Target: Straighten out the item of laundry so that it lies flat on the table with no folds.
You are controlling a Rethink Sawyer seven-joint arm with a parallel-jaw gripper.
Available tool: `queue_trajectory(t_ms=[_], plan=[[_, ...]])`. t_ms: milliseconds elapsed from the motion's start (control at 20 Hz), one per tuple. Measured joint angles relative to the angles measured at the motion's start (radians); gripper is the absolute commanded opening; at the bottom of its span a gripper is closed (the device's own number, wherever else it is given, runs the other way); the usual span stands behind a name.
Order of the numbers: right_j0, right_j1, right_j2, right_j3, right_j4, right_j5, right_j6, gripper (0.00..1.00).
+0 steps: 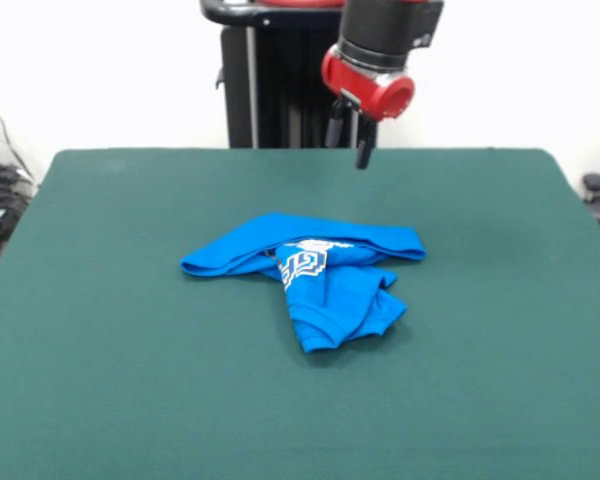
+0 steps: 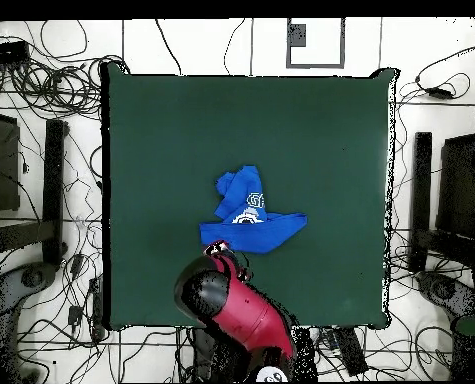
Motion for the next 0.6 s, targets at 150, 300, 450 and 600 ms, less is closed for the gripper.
queue_trajectory(t_ms=[150,300,450,600], plan=[[-0.009,0.000,0.000,0.000,0.000,0.000,0.000,1.00],[-0.025,0.000,0.003,0.000,0.000,-0.002,0.000,1.00],[-0.058,0.001,0.017,0.000,0.000,-0.020,0.001,1.00],[-0.091,0.010,0.027,0.000,0.000,-0.053,0.003,1.00]])
